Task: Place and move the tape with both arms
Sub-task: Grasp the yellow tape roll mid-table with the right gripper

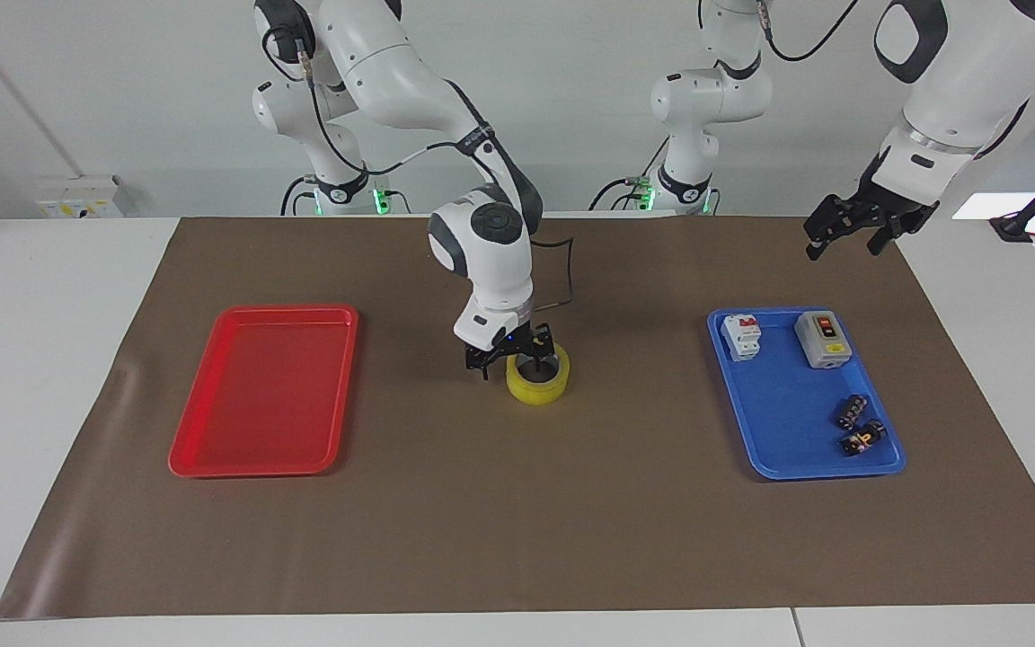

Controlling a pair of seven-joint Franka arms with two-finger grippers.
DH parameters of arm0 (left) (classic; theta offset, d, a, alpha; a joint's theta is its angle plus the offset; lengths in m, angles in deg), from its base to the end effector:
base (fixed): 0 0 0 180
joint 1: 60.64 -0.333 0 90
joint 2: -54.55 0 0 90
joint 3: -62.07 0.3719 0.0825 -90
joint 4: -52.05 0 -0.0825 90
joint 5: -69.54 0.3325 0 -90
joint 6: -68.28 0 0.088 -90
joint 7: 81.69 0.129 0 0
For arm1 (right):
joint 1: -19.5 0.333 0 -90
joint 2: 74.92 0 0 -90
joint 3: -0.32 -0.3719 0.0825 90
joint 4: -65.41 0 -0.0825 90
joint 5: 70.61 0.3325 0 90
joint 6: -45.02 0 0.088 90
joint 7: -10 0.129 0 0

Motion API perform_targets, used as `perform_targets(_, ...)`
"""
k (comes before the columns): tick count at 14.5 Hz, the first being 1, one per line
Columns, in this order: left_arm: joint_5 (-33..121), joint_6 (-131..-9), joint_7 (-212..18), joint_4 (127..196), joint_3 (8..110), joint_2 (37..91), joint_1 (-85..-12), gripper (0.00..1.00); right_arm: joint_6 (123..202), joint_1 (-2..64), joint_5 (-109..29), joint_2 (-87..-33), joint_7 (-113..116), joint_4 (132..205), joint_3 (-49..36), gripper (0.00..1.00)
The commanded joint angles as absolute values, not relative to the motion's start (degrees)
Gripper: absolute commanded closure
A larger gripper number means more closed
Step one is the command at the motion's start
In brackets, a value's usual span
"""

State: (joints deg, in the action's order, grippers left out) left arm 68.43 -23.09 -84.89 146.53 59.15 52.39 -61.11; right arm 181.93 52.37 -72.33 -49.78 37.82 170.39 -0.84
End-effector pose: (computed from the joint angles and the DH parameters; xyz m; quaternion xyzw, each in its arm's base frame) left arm 0.4893 -0.0240 0.6463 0.9999 0.0069 -0.0087 0.0083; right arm 0.5339 0.3578 0.3658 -0.9962 -0.0632 -0.0543 0.0248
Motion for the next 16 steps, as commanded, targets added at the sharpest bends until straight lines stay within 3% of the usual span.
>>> perform_targets(1, 69.3, -23.5, -84.1, 148.2, 59.2, 50.9, -61.3, 0.00, 185.1, 52.8, -73.9, -50.1, 38.6, 172.9, -0.6, 0.05)
perform_targets(2, 69.3, -23.4, -84.0, 148.1, 59.2, 50.9, -61.3, 0.00, 185.1, 52.7, -74.7, -50.0, 38.5, 173.0, -0.6, 0.08)
perform_targets(3, 69.3, -23.4, -84.1, 148.1, 59.2, 50.9, -61.3, 0.00, 185.5, 52.7, -74.8, -50.0, 38.6, 173.1, -0.6, 0.19)
perform_targets(4, 69.3, -23.3, -84.1, 148.1, 59.2, 50.9, -61.5, 0.00, 185.3, 52.7, -74.8, -50.0, 38.5, 173.1, -0.6, 0.41)
perform_targets(5, 69.3, -23.3, -84.1, 148.1, 59.2, 50.9, -61.6, 0.00, 185.3, 52.7, -74.9, -50.0, 38.5, 173.1, -0.6, 0.79)
perform_targets(6, 69.3, -23.3, -84.1, 148.1, 59.2, 50.9, -61.7, 0.00, 185.1, 52.7, -74.9, -50.0, 38.6, 173.0, -0.6, 1.00)
perform_targets(11, 69.3, -23.3, -84.1, 148.1, 59.2, 50.9, -61.9, 0.00, 184.5, 52.9, -74.8, -50.1, 40.6, 172.6, -0.6, 1.00)
perform_targets(16, 69.3, -23.3, -84.1, 148.1, 59.2, 50.9, -61.9, 0.00, 167.9, 49.0, -75.2, -52.3, 40.2, 161.6, 0.1, 1.00)
